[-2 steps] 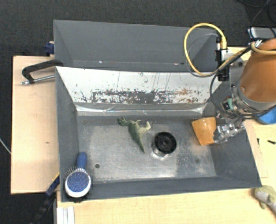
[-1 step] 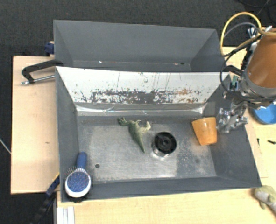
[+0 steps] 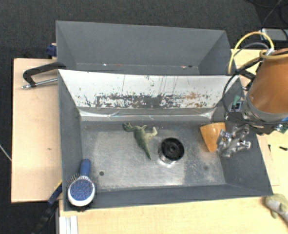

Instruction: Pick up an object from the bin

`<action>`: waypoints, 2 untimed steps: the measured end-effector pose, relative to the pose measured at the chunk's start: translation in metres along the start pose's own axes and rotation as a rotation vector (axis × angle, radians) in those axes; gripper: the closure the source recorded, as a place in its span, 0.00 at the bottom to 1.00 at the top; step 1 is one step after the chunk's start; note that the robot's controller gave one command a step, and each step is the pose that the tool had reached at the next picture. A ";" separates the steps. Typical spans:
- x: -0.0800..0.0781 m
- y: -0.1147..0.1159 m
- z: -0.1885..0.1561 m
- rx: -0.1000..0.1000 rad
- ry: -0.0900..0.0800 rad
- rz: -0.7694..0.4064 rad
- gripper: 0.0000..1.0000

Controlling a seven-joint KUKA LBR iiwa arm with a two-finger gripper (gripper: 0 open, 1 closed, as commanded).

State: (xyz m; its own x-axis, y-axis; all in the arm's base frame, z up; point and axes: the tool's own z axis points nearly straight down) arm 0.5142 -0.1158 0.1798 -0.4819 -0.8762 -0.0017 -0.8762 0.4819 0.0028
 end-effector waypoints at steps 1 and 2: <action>-0.038 0.015 0.018 0.001 -0.001 0.168 1.00; -0.036 0.014 0.018 0.003 0.000 0.170 0.00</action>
Offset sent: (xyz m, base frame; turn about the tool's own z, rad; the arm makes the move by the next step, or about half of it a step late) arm 0.0042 0.0376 -0.0182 0.1698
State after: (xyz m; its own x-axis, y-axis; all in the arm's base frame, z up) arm 0.5193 -0.0771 0.1623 -0.6230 -0.7823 -0.0018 -0.7823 0.6230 -0.0002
